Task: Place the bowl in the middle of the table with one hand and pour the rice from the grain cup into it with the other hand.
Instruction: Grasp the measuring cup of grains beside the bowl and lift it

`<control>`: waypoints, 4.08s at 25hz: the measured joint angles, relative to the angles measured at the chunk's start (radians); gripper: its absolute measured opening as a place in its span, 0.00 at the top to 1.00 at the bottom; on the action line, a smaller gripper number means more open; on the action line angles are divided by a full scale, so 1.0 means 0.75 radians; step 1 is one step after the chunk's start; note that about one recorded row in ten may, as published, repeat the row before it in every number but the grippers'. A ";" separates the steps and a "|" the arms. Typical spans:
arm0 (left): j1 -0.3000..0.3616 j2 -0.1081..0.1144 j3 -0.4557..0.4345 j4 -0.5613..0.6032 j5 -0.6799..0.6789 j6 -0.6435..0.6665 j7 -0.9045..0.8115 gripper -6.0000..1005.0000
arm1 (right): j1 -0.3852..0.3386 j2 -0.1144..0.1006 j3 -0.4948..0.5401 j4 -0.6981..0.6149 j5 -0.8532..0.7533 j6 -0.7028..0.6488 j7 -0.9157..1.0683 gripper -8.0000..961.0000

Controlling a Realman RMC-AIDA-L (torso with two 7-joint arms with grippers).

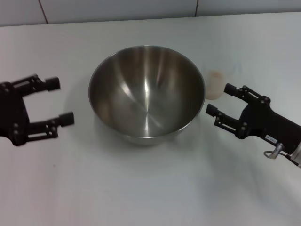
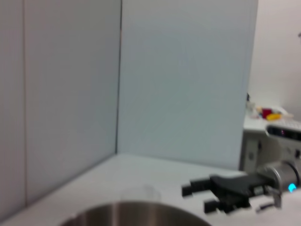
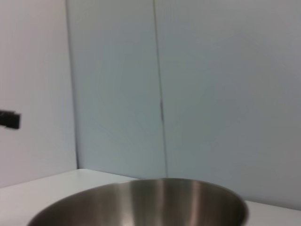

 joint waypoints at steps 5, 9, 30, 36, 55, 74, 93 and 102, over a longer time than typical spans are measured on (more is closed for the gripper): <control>-0.049 -0.027 -0.003 -0.022 0.142 -0.003 0.009 0.17 | -0.020 0.001 0.052 -0.020 0.000 0.008 0.000 0.21; -0.087 -0.040 -0.007 -0.055 0.194 -0.005 0.024 0.17 | -0.038 0.002 0.094 -0.023 0.000 0.013 0.000 0.21; -0.096 -0.048 -0.021 -0.061 0.209 -0.008 0.059 0.17 | 0.003 0.008 0.417 0.015 0.001 0.279 -0.013 0.21; -0.098 -0.040 -0.026 -0.061 0.209 -0.011 0.053 0.17 | 0.054 0.008 0.475 0.091 0.002 0.407 -0.088 0.21; -0.086 -0.027 -0.052 -0.061 0.210 -0.001 0.056 0.17 | 0.086 0.008 0.608 0.196 0.002 0.574 -0.223 0.21; -0.087 -0.029 -0.051 -0.056 0.210 0.002 0.059 0.17 | 0.145 0.006 0.649 0.198 0.002 0.643 -0.224 0.21; -0.087 -0.025 -0.051 -0.061 0.210 -0.004 0.060 0.17 | 0.162 0.004 0.665 0.198 0.003 0.641 -0.225 0.21; -0.086 -0.025 -0.052 -0.061 0.210 -0.003 0.060 0.17 | 0.162 0.004 0.664 0.199 0.004 0.643 -0.225 0.21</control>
